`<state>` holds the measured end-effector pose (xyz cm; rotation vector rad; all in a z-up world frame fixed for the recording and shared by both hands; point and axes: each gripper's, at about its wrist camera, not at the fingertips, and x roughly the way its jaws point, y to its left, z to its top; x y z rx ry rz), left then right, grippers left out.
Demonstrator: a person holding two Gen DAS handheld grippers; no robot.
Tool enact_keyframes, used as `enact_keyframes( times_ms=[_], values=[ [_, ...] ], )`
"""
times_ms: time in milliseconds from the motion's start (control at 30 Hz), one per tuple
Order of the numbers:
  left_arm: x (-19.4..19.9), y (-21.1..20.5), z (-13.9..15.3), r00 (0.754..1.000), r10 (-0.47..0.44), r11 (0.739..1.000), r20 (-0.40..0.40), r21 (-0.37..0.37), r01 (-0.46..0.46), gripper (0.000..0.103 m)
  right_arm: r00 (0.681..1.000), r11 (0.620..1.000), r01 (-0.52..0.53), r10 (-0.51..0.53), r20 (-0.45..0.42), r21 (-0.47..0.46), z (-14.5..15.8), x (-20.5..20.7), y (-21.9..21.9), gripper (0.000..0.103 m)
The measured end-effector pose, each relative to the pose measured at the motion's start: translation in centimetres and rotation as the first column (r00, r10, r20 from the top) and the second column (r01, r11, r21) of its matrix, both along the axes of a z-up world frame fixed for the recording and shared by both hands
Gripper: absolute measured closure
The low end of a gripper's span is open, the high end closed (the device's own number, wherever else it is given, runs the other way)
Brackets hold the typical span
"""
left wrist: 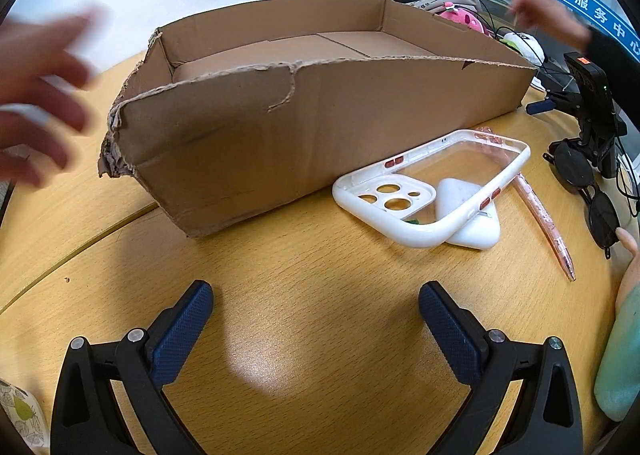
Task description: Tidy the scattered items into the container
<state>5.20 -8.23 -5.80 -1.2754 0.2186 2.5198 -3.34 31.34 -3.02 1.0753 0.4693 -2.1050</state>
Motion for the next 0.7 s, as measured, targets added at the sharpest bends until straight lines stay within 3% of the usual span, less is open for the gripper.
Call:
enact_keyframes(
  times_ms=[700],
  values=[
    [-0.15, 0.15, -0.07, 1.000, 0.009, 1.000, 0.000, 0.000, -0.009, 0.000, 1.000, 1.000, 0.000, 0.000, 0.000, 0.001, 0.04, -0.15, 0.11, 0.000]
  ],
)
